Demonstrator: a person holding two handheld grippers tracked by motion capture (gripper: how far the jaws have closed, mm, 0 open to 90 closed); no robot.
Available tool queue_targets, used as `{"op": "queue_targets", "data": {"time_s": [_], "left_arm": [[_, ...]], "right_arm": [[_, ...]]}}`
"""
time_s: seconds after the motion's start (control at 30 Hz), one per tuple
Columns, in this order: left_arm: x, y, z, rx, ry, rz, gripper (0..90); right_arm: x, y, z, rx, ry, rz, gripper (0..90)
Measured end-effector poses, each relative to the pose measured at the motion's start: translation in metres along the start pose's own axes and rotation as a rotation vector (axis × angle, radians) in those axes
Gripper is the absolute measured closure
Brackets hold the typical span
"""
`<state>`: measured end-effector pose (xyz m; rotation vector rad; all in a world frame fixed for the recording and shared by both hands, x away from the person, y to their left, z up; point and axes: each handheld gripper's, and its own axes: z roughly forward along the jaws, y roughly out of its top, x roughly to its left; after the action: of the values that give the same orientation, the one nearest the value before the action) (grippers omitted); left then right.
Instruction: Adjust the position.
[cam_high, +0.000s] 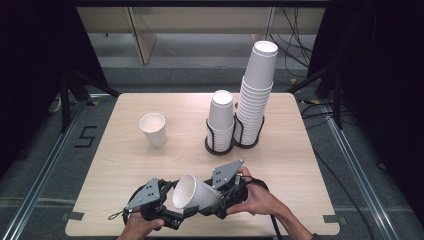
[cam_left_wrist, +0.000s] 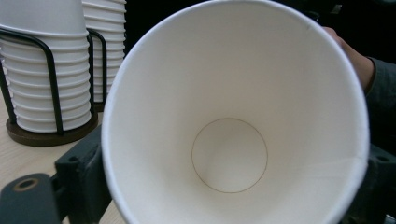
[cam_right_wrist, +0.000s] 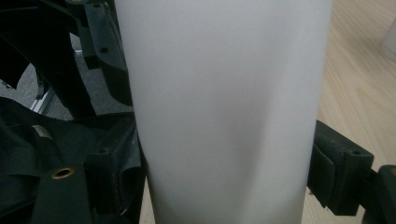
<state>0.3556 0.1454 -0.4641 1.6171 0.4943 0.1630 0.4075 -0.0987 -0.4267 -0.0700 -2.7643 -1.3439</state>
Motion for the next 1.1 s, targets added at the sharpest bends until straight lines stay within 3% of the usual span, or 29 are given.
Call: {"op": "queue_targets", "data": {"time_s": [0.1, 0.13, 0.33, 0.37, 0.57, 0.77, 1.1], "left_arm": [[0.0, 0.001, 0.001, -0.009, -0.012, 0.015, 13.3], [-0.001, 0.002, -0.001, 0.013, 0.007, 0.023, 13.8], [0.0, 0.003, -0.001, 0.005, 0.016, 0.024, 14.9], [-0.001, 0.004, -0.003, 0.02, 0.03, 0.023, 15.0], [-0.001, 0.005, -0.003, 0.0, 0.03, 0.02, 13.5], [-0.004, 0.006, -0.002, -0.046, 0.028, 0.005, 13.2], [-0.004, 0.006, -0.002, -0.069, 0.024, -0.013, 16.6]], "right_arm": [[0.001, 0.0, 0.001, 0.012, -0.013, 0.01, 20.9], [0.001, 0.0, 0.001, 0.018, -0.02, 0.014, 20.3], [0.0, -0.003, -0.001, 0.068, -0.071, 0.011, 17.4], [0.0, -0.003, -0.001, 0.075, -0.07, 0.007, 18.9], [0.003, -0.004, 0.004, 0.083, -0.052, -0.012, 24.6], [0.002, -0.005, 0.007, 0.017, -0.027, 0.005, 24.8], [0.002, -0.007, 0.014, -0.026, 0.009, 0.051, 24.4]]}}
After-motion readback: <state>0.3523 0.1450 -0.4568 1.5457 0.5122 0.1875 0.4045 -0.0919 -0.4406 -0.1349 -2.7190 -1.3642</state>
